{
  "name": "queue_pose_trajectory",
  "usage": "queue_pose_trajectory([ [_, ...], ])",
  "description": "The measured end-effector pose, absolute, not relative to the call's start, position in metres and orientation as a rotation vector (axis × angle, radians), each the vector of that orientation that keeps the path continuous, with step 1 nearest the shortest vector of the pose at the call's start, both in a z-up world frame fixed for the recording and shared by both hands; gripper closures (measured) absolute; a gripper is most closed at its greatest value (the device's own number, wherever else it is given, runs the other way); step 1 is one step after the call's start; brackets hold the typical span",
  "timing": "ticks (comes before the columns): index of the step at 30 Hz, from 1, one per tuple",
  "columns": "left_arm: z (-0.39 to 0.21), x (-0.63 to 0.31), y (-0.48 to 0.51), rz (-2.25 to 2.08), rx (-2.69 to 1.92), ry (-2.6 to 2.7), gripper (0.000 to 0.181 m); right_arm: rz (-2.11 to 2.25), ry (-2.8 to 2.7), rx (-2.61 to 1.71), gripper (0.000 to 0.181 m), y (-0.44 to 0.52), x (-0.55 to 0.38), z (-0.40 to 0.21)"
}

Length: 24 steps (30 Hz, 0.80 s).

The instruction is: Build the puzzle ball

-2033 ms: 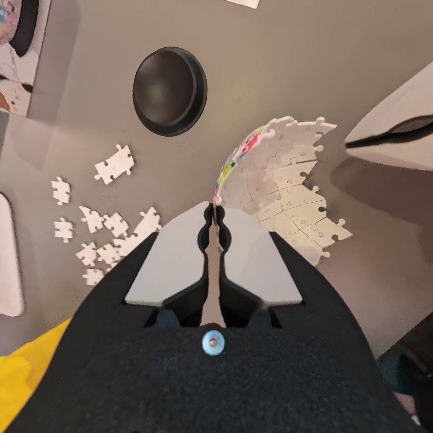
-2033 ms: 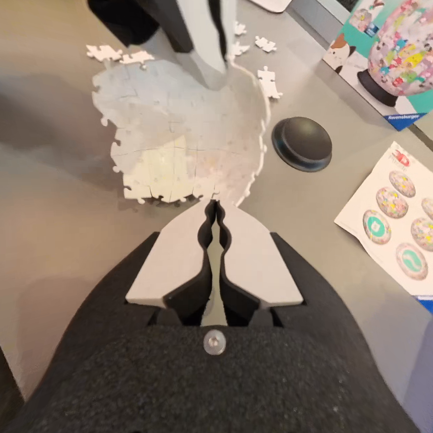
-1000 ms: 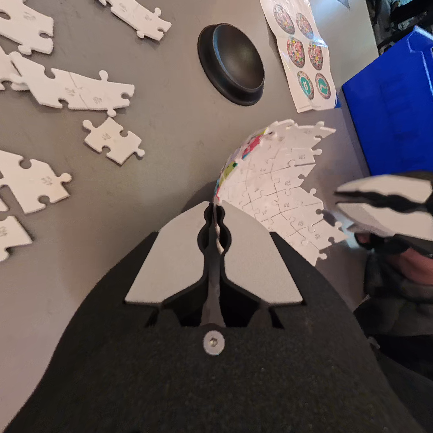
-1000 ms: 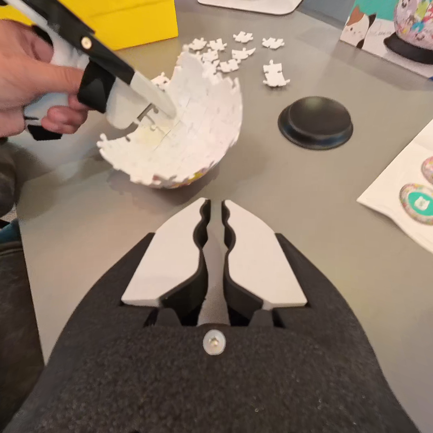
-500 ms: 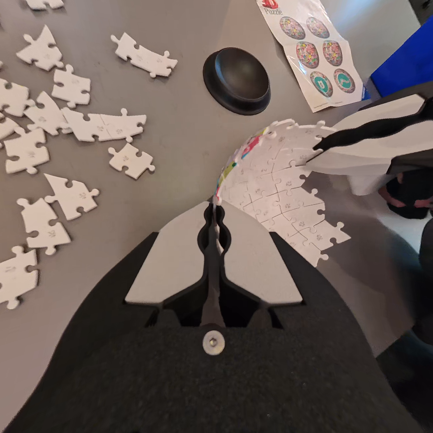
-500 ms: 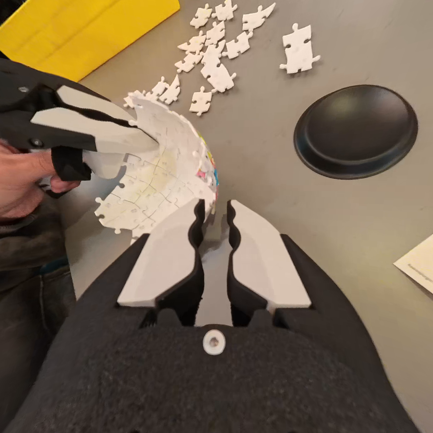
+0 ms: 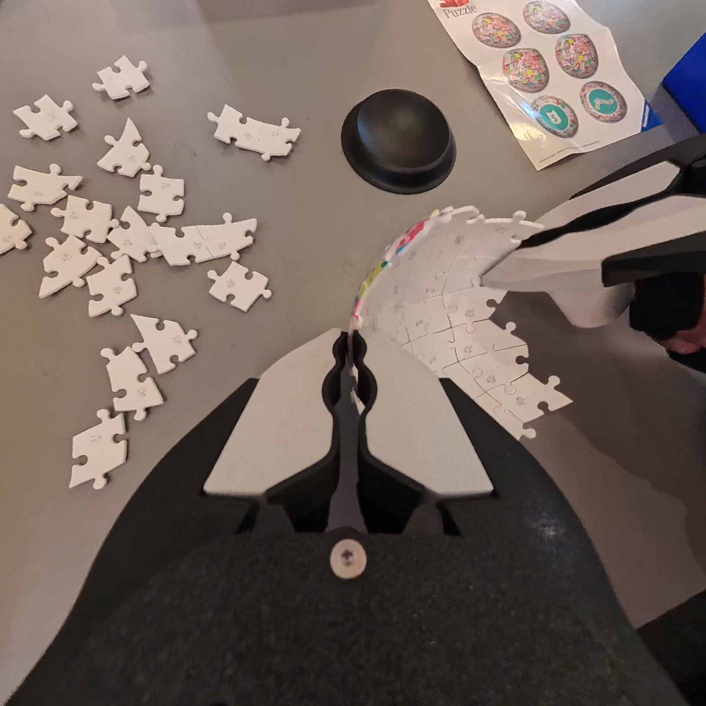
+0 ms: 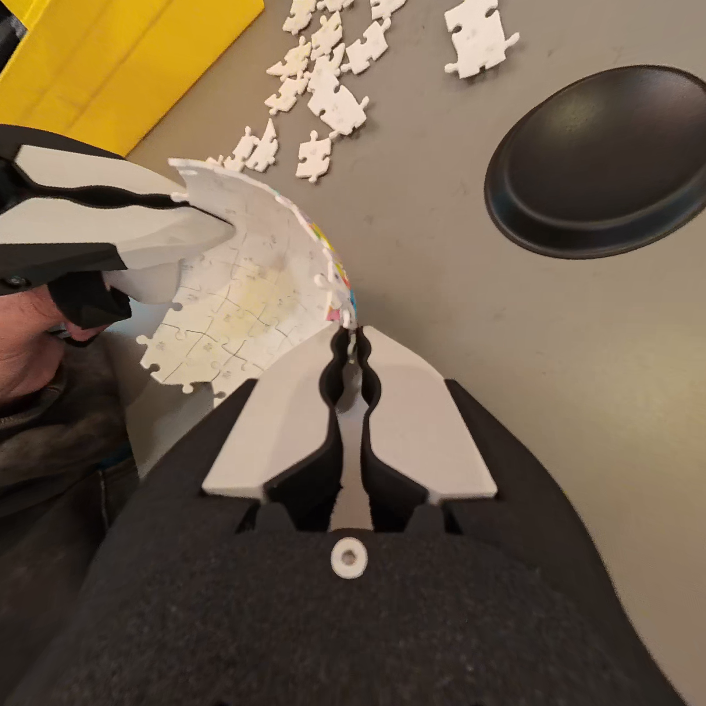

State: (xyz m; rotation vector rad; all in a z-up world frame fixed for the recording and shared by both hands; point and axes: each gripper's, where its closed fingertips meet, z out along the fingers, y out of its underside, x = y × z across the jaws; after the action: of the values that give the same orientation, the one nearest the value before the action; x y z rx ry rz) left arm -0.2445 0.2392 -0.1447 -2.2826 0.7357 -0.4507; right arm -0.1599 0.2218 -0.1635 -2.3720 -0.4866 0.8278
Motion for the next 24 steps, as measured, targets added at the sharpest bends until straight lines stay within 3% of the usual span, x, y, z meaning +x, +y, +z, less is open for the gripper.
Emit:
queue_pose_trajectory([
  [3, -0.144, -0.246, 0.24, -0.445, -2.278, 0.731, 0.179, 0.87, -0.525, -2.364, 0.163, 0.216, -0.165, -0.163],
  [7, -0.144, -0.247, 0.24, -0.43, -2.268, 0.732, 0.179, 0.811, -0.553, -2.358, 0.159, 0.215, -0.166, -0.166],
  [15, -0.143, -0.245, 0.237, -0.433, -2.264, 0.738, 0.179, 0.786, -0.491, -2.387, 0.175, 0.22, -0.169, -0.175],
  [24, -0.143, -0.244, 0.235, -0.399, -2.255, 0.741, 0.179, 0.819, -0.438, -2.423, 0.177, 0.22, -0.168, -0.173],
])
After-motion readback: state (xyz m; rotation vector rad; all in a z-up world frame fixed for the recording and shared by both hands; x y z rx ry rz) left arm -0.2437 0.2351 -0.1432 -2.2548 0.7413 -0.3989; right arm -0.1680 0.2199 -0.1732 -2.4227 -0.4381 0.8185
